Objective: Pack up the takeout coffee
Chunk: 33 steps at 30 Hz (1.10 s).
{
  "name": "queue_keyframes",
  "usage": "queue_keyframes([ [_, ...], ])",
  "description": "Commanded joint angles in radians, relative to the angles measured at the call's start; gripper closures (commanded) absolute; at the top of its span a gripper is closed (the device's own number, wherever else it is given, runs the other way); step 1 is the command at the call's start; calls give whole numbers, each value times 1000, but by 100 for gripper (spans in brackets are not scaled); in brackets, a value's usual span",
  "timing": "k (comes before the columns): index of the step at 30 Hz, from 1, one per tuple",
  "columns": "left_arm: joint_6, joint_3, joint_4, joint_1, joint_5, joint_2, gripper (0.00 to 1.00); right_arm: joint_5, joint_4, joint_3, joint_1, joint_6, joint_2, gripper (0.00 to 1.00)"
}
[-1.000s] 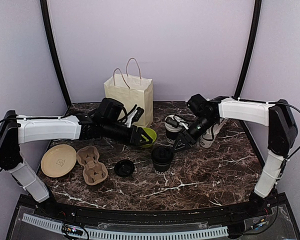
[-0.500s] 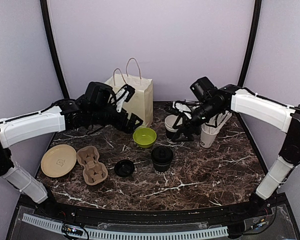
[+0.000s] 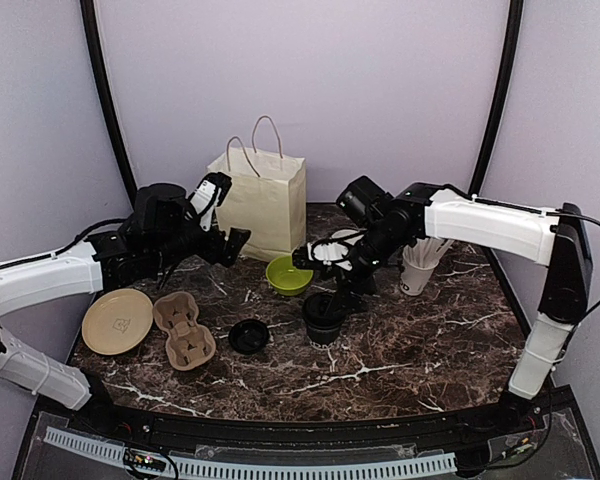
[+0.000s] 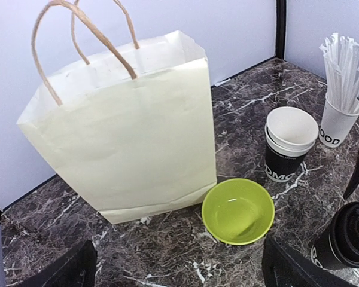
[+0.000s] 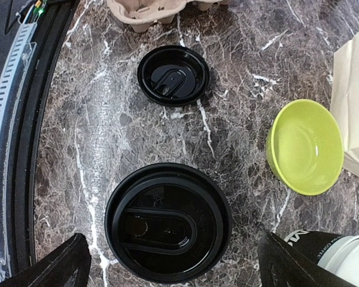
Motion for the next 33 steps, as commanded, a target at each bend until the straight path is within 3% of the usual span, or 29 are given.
queue_keyframes([
  [1, 26, -4, 78, 16, -51, -58, 1, 43, -23, 43, 20, -20, 45, 1],
  [8, 24, -3, 65, 22, -31, -60, 1, 54, -22, 48, 31, -6, 86, 3],
  [21, 24, -1, 62, 29, -19, -52, 1, 72, -25, 31, 43, 24, 91, 25],
  [33, 22, 2, 55, 38, -13, -37, 1, 88, -35, 30, 44, 73, 60, 27],
])
